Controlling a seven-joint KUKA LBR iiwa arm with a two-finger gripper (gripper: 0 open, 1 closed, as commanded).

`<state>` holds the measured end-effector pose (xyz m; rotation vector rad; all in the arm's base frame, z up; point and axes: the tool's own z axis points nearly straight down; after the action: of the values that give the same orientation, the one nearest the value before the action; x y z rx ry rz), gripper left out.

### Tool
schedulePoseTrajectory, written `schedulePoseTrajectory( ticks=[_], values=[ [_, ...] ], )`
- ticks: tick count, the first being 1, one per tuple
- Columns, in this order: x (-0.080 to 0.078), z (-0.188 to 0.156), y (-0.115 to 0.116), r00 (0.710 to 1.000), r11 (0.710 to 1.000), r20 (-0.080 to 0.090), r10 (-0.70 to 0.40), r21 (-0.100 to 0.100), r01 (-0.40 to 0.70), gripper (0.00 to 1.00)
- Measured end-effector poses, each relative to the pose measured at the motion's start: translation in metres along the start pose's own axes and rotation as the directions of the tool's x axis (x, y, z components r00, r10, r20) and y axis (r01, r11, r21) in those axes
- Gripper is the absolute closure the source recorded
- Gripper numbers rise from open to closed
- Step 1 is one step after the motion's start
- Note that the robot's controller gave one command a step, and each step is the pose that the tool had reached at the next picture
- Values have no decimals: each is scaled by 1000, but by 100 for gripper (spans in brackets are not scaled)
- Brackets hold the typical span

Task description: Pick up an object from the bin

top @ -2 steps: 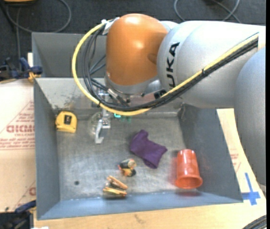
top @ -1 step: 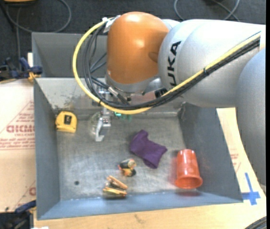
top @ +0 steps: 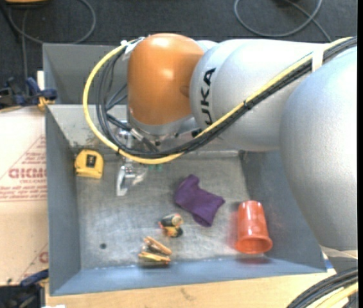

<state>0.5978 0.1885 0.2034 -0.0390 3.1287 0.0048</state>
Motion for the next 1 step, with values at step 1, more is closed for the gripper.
schedulePoseTrajectory(
  ticks=[1],
  values=[
    [-24, 27, 25, 997, 998, -15, 70, 4, -70, 0]
  ],
)
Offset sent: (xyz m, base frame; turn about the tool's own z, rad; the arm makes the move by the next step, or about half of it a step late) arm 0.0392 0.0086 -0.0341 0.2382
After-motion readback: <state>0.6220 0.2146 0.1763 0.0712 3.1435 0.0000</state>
